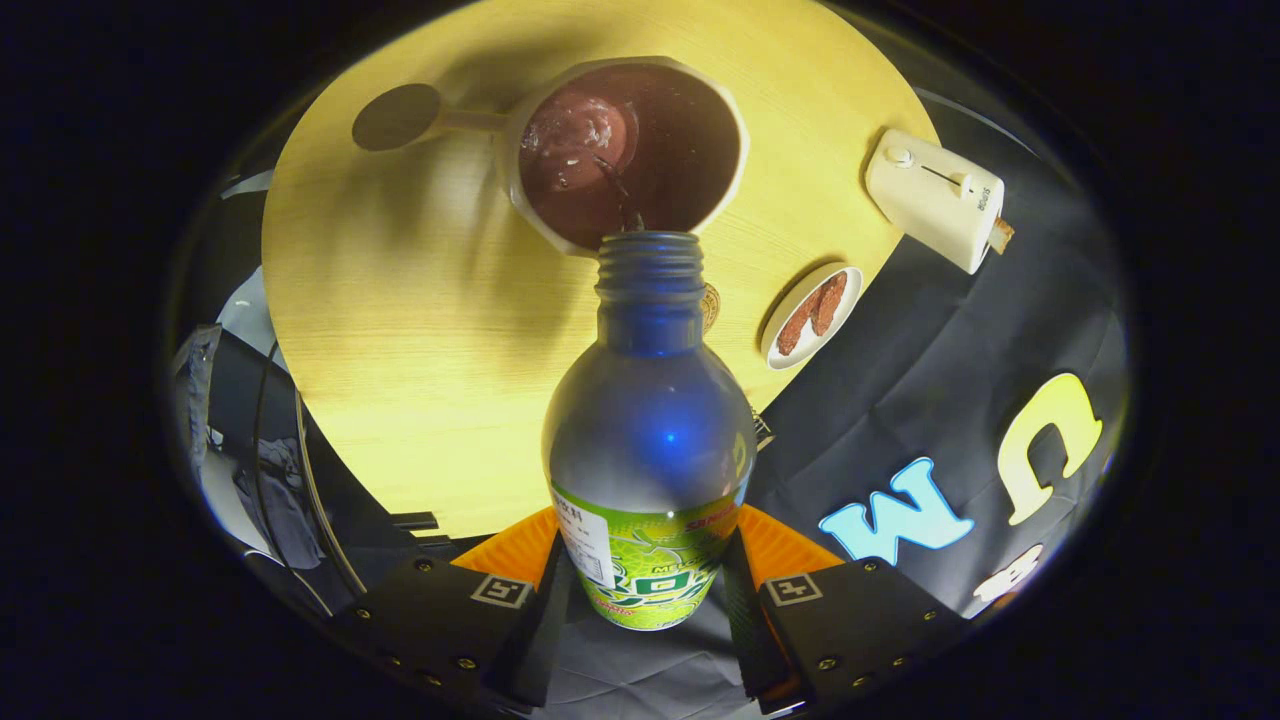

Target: Take the bottle from table, then pour the juice into the cup, finally place the bottle on the coaster

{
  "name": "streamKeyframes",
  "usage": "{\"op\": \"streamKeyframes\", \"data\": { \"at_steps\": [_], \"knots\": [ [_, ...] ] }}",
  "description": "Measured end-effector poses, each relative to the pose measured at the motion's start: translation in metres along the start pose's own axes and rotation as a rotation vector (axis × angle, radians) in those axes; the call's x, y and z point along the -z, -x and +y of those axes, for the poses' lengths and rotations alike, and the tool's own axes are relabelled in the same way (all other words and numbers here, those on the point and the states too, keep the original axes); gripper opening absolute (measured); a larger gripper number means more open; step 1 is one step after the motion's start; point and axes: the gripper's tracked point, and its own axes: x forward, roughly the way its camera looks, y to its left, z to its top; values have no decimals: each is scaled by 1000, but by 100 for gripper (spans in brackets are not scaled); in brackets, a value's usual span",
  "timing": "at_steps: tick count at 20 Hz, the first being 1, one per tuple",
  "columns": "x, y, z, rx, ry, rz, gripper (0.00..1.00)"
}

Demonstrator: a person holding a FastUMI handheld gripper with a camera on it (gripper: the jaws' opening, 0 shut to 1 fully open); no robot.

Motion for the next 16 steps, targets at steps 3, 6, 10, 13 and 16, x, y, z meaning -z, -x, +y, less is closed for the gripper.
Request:
{"op": "streamKeyframes", "data": {
  "at_steps": [3, 6, 10, 13, 16],
  "knots": [
    [-2, -1, 0, 3, 14, -3, 70],
    [-3, -4, 2, -4, -13, -26, 70],
    [-10, -10, 5, 3, -60, -90, 70],
    [-14, -14, 14, -8, -123, -157, 70],
    [-20, -20, 23, -23, -238, -243, 70]
  ]
}}
